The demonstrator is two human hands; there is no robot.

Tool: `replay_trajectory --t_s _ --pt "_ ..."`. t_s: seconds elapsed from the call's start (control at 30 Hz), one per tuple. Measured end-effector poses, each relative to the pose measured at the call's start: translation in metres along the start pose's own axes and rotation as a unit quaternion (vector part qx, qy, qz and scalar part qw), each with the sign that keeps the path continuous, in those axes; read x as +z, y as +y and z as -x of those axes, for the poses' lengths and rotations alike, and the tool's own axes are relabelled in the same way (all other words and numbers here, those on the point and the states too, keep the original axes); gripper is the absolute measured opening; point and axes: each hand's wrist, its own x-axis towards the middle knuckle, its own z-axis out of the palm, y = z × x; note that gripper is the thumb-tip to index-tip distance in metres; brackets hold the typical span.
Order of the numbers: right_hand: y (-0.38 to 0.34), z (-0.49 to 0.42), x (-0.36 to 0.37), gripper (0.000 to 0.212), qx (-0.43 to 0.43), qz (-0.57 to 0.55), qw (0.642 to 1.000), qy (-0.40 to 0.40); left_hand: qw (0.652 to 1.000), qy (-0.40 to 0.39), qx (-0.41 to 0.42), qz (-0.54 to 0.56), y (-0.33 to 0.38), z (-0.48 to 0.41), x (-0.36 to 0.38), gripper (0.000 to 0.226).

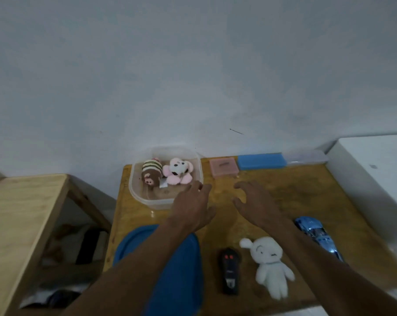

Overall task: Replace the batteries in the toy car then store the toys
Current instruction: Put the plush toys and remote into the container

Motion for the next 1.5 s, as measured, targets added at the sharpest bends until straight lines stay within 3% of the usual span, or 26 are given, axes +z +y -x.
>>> replay_trajectory --t_s 0.23,0.57,0.9,1.17,1.5 --pt "0.076 0.079 0.01 0.04 -0.038 -0.008 0.998 -0.04 0.997 -0.042 -0.065 0.021 0.088 0.057 0.066 0.051" --pt "0.092 0.126 0.029 0.085 0.036 -0.011 0.982 -0.183 0.974 -0.097 -0.2 0.05 0.12 0.089 0.107 0.066" --pt "0.087 0.117 0.043 0.079 0.044 0.041 0.983 -0.174 0.956 -0.118 -0.254 0.092 0.117 0.082 0.115 0.065" --pt "0.069 0.09 0.015 0.073 0.007 -0.036 0.991 -0.128 0.959 0.002 -0.266 0.102 0.102 0.075 0.062 0.066" --pt "-0.064 -0.019 -0.016 0.072 -0.078 -0.064 0.995 -0.012 0.959 0.135 -0.24 0.067 -0.011 0.033 -0.048 0.064"
